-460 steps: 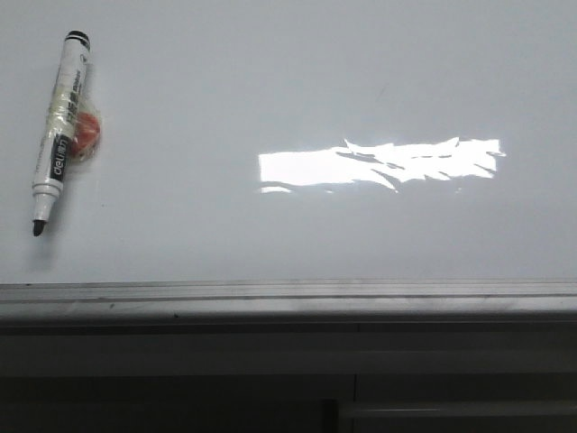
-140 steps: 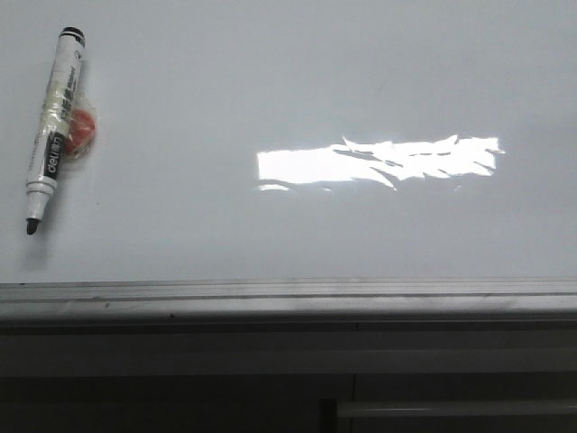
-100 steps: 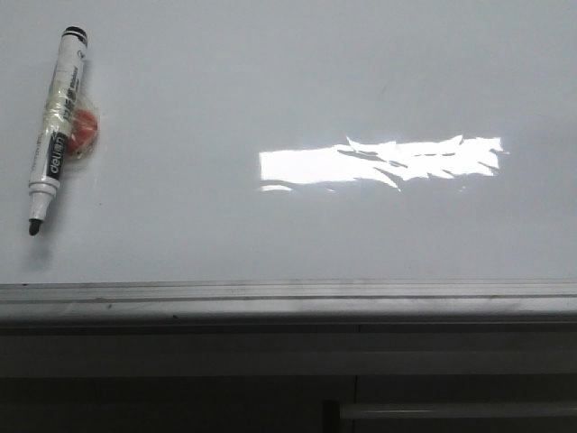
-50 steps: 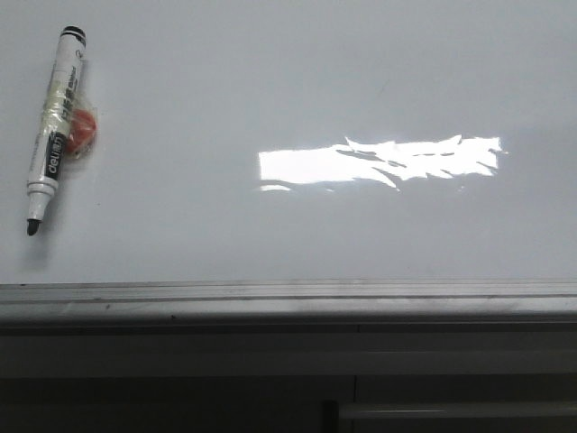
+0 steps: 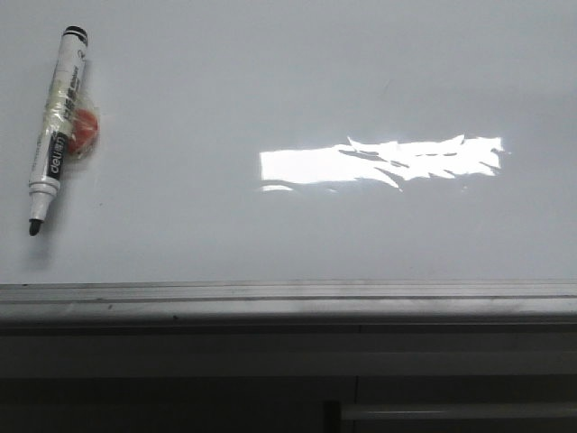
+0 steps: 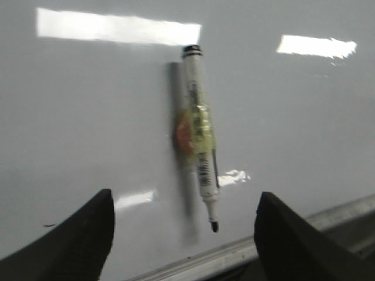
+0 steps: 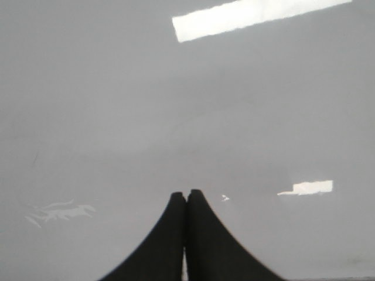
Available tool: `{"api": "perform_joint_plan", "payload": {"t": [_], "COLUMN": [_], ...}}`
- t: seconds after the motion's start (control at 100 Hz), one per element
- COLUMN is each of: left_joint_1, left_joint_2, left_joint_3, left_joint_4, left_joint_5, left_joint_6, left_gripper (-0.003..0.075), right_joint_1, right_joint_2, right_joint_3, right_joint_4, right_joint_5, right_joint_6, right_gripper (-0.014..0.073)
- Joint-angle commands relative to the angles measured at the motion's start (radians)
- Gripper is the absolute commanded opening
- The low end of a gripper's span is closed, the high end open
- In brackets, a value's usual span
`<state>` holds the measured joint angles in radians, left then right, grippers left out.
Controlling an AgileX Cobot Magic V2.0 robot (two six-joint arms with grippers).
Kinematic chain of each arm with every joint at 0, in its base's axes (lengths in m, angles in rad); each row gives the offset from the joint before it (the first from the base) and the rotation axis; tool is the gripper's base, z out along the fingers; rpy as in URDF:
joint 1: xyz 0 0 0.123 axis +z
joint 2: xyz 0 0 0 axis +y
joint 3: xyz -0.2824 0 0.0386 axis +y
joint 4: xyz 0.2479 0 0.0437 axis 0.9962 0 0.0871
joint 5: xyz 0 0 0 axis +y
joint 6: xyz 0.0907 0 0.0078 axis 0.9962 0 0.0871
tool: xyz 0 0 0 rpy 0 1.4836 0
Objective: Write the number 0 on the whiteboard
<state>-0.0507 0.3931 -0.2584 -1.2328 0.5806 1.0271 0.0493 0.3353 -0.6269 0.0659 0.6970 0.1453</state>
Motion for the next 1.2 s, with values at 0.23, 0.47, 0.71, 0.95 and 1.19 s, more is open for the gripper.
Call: {"api": "perform_joint_plan", "payload": {"t": [0.23,0.47,0.71,0.95,1.19], "left_joint_1": [-0.01,-0.01,-0.01,-0.01,-0.024], "left_joint_2": [0.057,0.065,0.065,0.063,0.063], "left_joint_3": [-0.027,-0.027,-0.029,-0.029,-0.036], "left_joint_4": [-0.093,-0.145,-0.156,-0.285,0.097], "left_joint_5": [0.002,-0.023,0.0,0.115,0.174], "left_joint_6": [0.292,0.292,0.292,0.292,0.156], "left_gripper": [0.0418,0.0418,0.0418,0.0418,0.0418], "right_joint_1": [0.002,0.006,0.006,0.006,0.006], "right_joint_2": [0.044,0.044,0.044,0.044,0.044], "right_joint_3": [-0.034,-0.034,-0.034,-0.034,-0.034], "right_joint_4": [-0.008,-0.008,-0.008,-0.008,-0.008], "right_joint_5": [-0.123,-0.119,-0.119,-0.119,-0.119], "right_joint_6": [-0.001,-0.001,-0.001,-0.001,-0.001], "right_gripper": [-0.0057,-0.0057,-0.0057,-0.0057,-0.0057]}}
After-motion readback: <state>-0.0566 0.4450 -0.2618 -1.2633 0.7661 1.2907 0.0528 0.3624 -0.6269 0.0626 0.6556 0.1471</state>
